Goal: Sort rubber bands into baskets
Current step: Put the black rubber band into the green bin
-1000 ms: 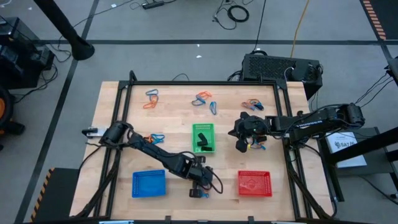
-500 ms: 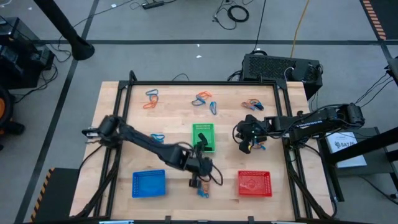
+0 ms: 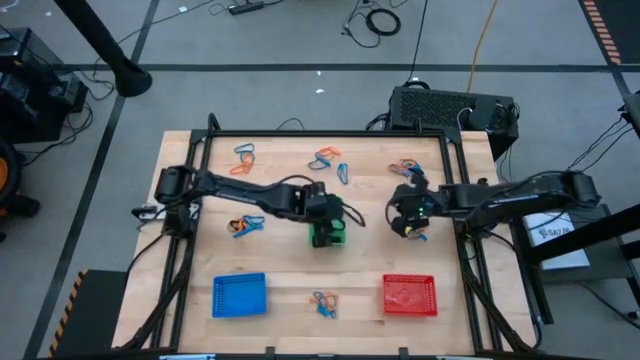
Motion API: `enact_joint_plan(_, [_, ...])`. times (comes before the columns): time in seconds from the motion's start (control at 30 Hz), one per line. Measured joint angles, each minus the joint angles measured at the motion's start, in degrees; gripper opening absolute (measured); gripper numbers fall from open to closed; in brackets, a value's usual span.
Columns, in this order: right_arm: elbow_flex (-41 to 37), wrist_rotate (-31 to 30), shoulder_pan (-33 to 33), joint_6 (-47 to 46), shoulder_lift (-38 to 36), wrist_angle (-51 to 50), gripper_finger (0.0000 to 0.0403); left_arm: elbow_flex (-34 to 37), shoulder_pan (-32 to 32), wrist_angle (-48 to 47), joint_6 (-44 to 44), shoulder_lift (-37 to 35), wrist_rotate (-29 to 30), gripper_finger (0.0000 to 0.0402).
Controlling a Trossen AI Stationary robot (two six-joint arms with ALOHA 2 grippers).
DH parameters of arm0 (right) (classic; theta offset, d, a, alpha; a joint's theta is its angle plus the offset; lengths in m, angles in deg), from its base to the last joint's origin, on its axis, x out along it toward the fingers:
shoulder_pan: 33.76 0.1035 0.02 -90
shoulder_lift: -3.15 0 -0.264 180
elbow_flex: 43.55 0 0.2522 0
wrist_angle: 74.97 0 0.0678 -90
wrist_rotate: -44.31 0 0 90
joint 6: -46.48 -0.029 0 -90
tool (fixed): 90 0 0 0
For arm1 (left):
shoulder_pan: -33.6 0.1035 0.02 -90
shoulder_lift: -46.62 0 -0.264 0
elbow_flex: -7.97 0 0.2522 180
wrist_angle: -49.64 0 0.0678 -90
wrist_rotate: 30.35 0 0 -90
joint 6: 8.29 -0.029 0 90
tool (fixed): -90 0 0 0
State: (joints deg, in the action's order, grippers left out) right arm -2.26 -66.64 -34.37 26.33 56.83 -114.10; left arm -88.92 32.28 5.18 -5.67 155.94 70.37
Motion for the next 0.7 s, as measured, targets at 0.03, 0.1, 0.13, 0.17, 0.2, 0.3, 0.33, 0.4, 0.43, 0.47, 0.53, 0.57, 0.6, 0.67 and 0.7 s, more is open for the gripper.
enact_joint_plan(0.03, [-0.1, -2.6, 0.8, -1.7, -1.6, -2.1, 0.0000, 0.0, 0.5, 0.5, 0.0, 0.1, -0.5, 0.0001])
enact_joint_plan(0.1, [-0.9, -7.5, 2.5, -5.1, -4.6, -5.1, 0.0000, 0.1, 1.3, 0.3, 0.0, 0.1, -1.9, 0.0001])
enact_joint_plan(0.13, [-1.3, -9.7, 3.1, -6.5, -6.0, -6.1, 0.0000, 0.1, 1.5, 1.2, -0.1, 0.4, -2.6, 0.0001])
enact_joint_plan(0.17, [-1.4, -11.3, 3.7, -7.2, -7.4, -6.4, 0.0000, 0.0, 1.7, 2.2, -0.2, 0.8, -3.3, 0.0001])
enact_joint_plan(0.2, [-1.2, -12.5, 4.3, -7.5, -8.6, -6.2, 0.0000, 0.0, 1.7, 2.3, -0.5, 1.0, -3.6, 0.0001])
enact_joint_plan(0.3, [-1.2, -14.8, 5.2, -10.1, -11.1, -5.3, 0.0000, 0.1, 1.8, 2.0, -1.7, 1.6, -3.5, 0.0001])
enact_joint_plan(0.33, [-1.2, -15.4, 5.3, -11.5, -11.5, -4.3, 0.0000, 0.1, 2.0, 2.2, -1.7, 1.7, -3.4, 0.0001])
enact_joint_plan(0.4, [-1.2, -15.3, 5.3, -12.9, -11.7, -3.0, 0.0000, 0.1, 2.3, 1.6, -1.6, 1.9, -3.4, 0.0001])
enact_joint_plan(0.43, [-1.2, -15.2, 5.3, -13.3, -11.7, -2.8, 0.0000, 0.1, 2.4, 1.8, -1.6, 2.1, -3.8, 0.0002])
enact_joint_plan(0.47, [-1.2, -15.1, 5.3, -13.7, -11.5, -2.8, 0.0000, 0.1, 2.4, 2.2, -1.7, 2.3, -4.2, 0.0003])
enact_joint_plan(0.53, [-1.2, -15.1, 5.3, -14.4, -11.0, -2.8, 0.0000, 0.1, 2.4, 2.3, -1.7, 2.7, -4.3, 0.0008])
enact_joint_plan(0.57, [-1.2, -15.1, 5.3, -14.7, -10.7, -2.8, 0.0000, 0.1, 2.4, 2.0, -1.6, 2.9, -4.1, 0.0012])
enact_joint_plan(0.6, [-1.2, -15.1, 5.3, -15.0, -10.4, -2.8, 0.0000, 0.1, 2.4, 1.7, -1.6, 3.0, -3.8, 0.0015])
enact_joint_plan(0.67, [-1.2, -15.1, 5.3, -15.7, -9.6, -2.8, 0.0000, 0.1, 2.3, 1.2, -1.6, 3.3, -3.6, 0.0021])
enact_joint_plan(0.7, [-1.2, -15.1, 5.3, -16.0, -9.2, -2.8, 0.0000, 0.1, 2.3, 0.8, -1.6, 3.4, -3.5, 0.0025])
